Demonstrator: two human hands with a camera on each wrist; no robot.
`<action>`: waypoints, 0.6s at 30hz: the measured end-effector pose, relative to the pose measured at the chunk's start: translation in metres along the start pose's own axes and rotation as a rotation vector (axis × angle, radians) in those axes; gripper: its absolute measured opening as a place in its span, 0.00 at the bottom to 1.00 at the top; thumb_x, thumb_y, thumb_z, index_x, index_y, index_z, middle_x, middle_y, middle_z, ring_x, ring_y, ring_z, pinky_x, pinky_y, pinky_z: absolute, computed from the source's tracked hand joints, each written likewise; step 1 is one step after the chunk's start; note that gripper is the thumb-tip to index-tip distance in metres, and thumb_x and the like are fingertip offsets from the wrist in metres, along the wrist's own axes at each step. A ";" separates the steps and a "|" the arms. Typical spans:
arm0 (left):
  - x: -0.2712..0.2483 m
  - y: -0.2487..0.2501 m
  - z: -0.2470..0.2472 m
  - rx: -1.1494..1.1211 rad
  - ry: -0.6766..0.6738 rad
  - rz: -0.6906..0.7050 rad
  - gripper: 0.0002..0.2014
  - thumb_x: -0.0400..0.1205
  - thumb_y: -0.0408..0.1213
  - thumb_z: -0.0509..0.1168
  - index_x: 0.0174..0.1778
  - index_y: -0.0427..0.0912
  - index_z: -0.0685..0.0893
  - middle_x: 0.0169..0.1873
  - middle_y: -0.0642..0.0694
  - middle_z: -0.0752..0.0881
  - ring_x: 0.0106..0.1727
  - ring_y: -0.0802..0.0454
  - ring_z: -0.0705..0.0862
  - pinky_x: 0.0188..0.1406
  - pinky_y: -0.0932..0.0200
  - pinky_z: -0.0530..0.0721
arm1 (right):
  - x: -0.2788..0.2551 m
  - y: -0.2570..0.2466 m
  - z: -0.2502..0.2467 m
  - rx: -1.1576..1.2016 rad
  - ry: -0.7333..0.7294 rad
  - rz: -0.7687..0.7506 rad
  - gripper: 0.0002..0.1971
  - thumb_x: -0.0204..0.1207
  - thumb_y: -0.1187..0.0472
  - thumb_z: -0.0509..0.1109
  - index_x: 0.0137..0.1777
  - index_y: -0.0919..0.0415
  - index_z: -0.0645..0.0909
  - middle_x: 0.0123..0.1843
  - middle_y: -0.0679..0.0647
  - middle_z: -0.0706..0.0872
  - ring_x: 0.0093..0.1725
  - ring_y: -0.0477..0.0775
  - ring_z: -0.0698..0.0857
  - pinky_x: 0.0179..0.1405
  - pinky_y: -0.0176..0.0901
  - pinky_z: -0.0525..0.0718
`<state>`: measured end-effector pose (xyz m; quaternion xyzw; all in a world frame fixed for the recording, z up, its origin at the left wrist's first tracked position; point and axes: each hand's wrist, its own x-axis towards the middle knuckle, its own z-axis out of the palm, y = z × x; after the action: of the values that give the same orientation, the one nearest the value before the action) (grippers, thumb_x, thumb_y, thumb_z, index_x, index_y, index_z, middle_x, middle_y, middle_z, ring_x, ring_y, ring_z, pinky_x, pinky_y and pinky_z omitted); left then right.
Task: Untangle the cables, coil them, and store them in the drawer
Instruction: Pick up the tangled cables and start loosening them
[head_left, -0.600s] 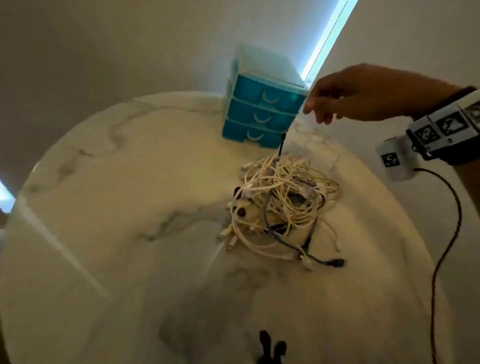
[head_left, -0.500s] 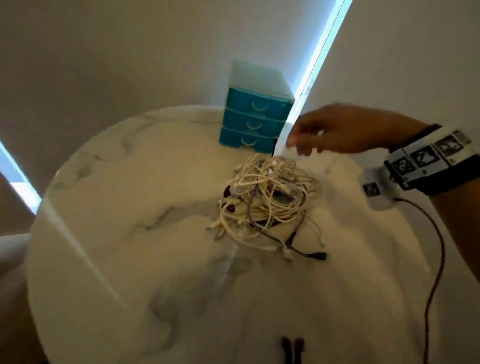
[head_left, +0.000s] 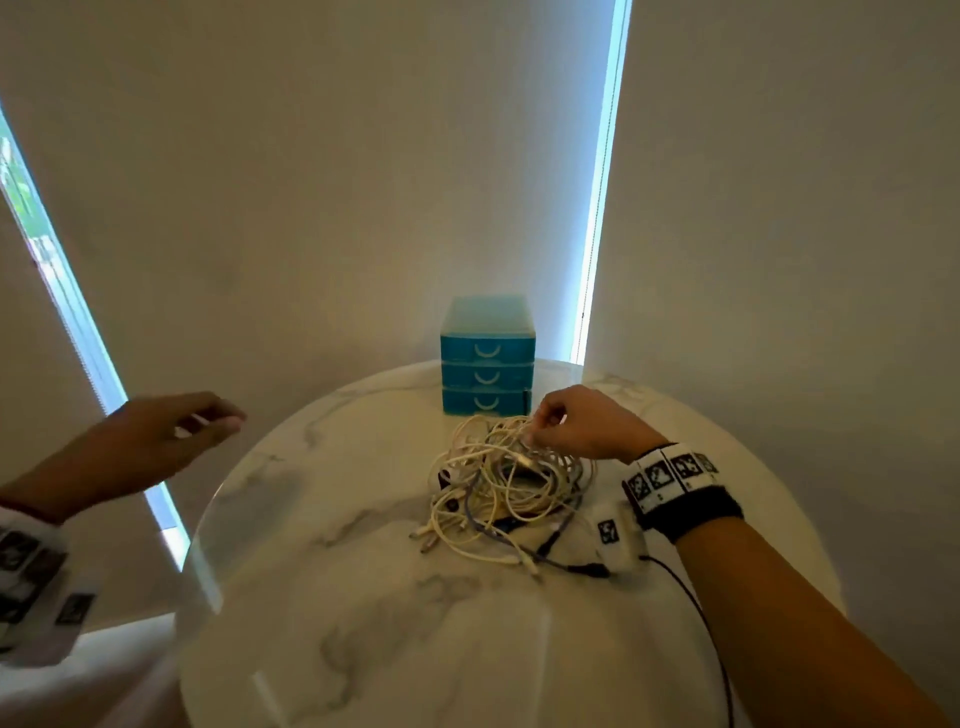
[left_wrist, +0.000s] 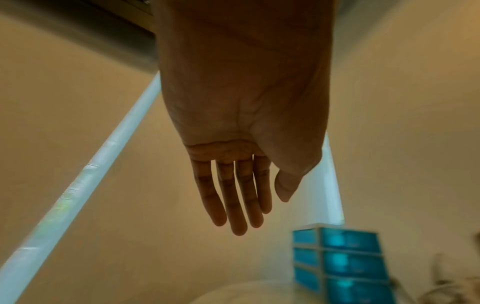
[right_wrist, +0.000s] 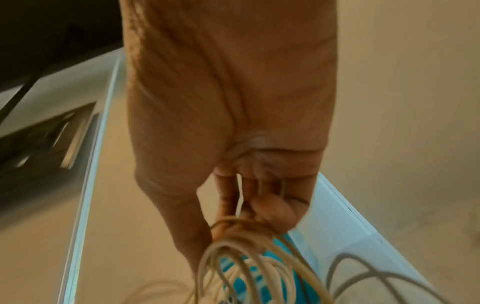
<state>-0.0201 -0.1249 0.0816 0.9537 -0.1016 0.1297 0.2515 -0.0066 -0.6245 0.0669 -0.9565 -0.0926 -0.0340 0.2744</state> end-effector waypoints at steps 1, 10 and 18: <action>0.016 0.031 0.012 -0.003 -0.006 0.081 0.03 0.87 0.53 0.73 0.53 0.65 0.92 0.44 0.69 0.93 0.47 0.68 0.90 0.51 0.56 0.88 | -0.002 0.000 0.001 0.155 0.104 -0.023 0.09 0.77 0.50 0.85 0.49 0.54 0.93 0.44 0.49 0.93 0.46 0.51 0.90 0.44 0.40 0.85; 0.079 0.198 0.138 0.278 -0.203 0.281 0.25 0.86 0.71 0.63 0.69 0.58 0.84 0.59 0.62 0.91 0.53 0.58 0.89 0.52 0.53 0.88 | -0.007 0.011 0.037 1.091 0.315 0.046 0.12 0.81 0.49 0.82 0.56 0.55 0.92 0.44 0.56 0.93 0.43 0.55 0.89 0.36 0.42 0.85; 0.127 0.185 0.151 0.190 0.056 0.109 0.07 0.87 0.53 0.69 0.49 0.56 0.89 0.39 0.61 0.93 0.37 0.57 0.89 0.49 0.46 0.93 | 0.000 0.034 0.046 1.416 0.578 0.135 0.05 0.87 0.54 0.75 0.59 0.52 0.87 0.36 0.53 0.83 0.31 0.48 0.78 0.24 0.38 0.72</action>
<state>0.0820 -0.3756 0.0769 0.9623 -0.1334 0.1790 0.1554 0.0005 -0.6289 0.0103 -0.5091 0.0415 -0.1983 0.8365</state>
